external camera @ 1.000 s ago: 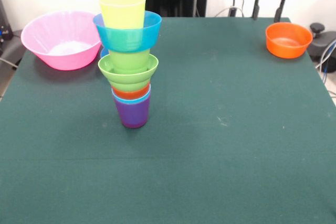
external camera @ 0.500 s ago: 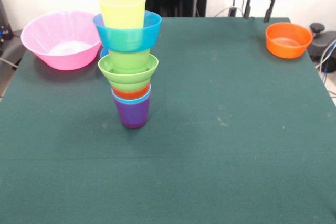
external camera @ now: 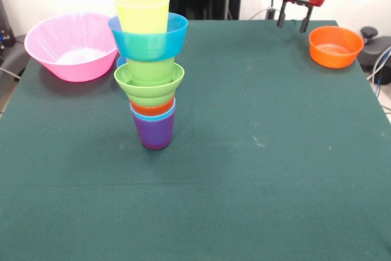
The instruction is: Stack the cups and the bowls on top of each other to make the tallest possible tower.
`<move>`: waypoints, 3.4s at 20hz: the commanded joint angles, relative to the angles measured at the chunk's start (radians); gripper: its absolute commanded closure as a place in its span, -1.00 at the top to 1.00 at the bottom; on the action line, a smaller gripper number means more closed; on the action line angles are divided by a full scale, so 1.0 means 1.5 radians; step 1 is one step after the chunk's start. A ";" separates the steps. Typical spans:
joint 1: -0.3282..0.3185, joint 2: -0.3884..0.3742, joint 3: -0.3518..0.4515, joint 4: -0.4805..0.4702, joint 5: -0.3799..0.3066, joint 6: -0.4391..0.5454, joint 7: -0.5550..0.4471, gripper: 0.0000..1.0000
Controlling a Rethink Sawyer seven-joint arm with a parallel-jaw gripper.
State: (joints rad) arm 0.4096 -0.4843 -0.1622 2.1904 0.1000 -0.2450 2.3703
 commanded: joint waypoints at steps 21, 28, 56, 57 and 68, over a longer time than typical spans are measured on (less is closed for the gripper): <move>-0.018 -0.092 0.019 -0.032 0.041 0.176 0.102 1.00; 0.013 -0.004 0.018 -0.066 0.072 0.102 0.122 1.00; 0.014 -0.038 0.013 -0.060 0.111 0.160 0.083 1.00; 0.011 -0.043 0.013 -0.060 0.110 0.167 0.081 1.00; 0.015 -0.089 -0.010 -0.108 0.121 0.290 0.071 1.00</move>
State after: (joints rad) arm 0.4400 -0.6022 -0.2099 2.1353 0.2296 0.0239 2.3703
